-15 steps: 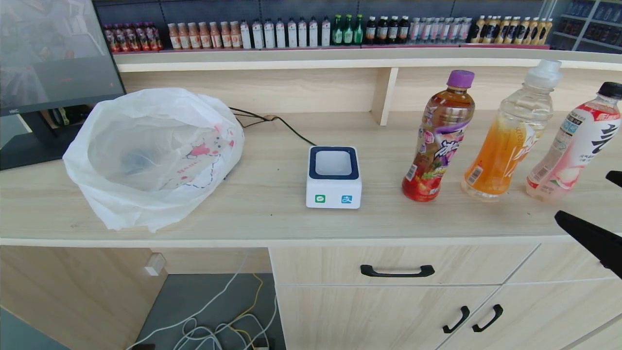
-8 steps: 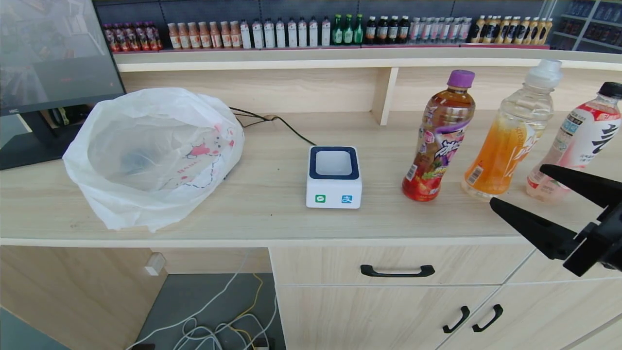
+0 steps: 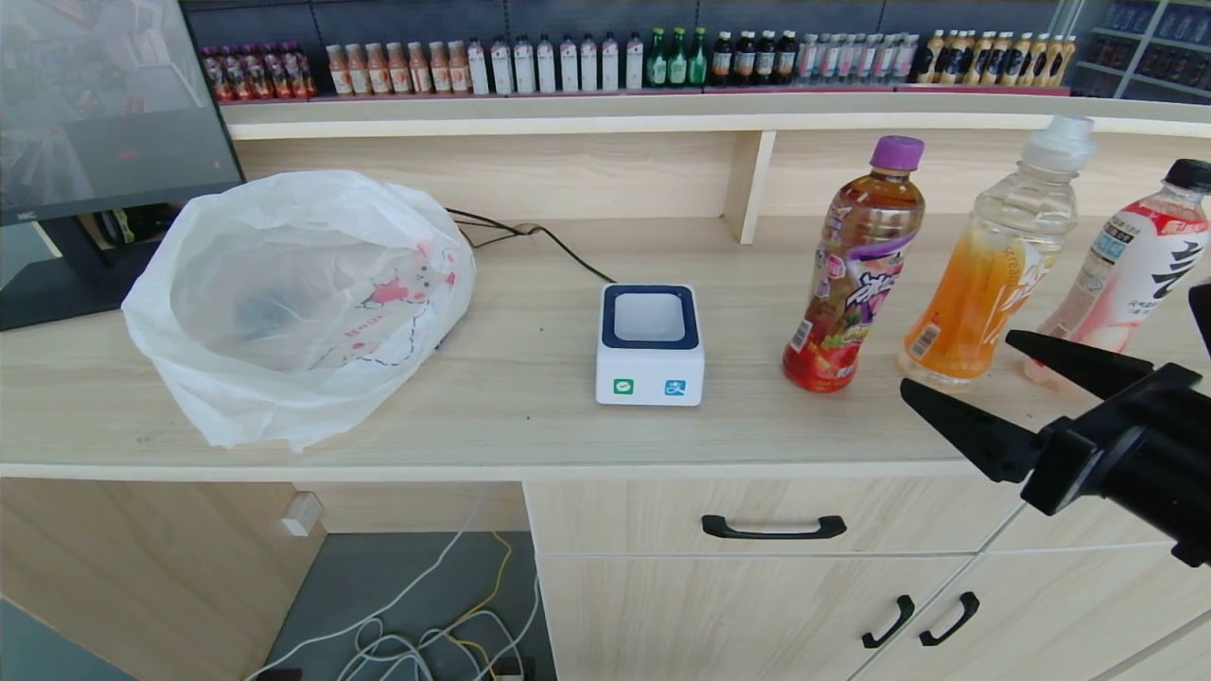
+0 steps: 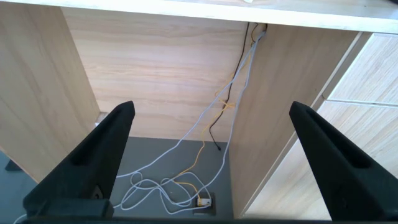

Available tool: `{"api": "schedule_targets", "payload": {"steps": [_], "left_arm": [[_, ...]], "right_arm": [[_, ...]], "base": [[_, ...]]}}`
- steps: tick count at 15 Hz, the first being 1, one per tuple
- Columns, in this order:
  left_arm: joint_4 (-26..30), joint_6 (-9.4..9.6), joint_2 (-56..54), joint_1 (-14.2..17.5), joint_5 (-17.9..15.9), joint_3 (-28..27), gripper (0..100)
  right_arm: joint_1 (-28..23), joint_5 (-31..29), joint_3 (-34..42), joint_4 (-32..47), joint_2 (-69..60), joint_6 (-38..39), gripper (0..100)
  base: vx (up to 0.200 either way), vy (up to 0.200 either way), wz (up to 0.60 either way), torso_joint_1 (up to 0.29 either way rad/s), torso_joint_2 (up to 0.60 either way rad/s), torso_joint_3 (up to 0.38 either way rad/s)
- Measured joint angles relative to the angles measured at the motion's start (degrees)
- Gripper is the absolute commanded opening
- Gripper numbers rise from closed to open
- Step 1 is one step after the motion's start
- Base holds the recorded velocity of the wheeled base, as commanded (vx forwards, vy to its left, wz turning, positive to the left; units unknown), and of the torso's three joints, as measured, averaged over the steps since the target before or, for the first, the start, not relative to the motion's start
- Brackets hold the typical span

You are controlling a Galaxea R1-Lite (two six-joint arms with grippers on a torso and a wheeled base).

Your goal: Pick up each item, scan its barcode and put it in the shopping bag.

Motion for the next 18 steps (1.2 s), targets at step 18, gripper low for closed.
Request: {"api": "schedule_targets", "payload": {"steps": [18], "left_arm": [[0.0, 0.0, 0.0, 0.0, 0.0, 0.0, 100]], "right_arm": [[6.2, -13.0, -5.0, -17.6, 18.4, 4.4, 100]], "base": [[0.0, 0.0, 0.0, 0.0, 0.0, 0.0]]}}
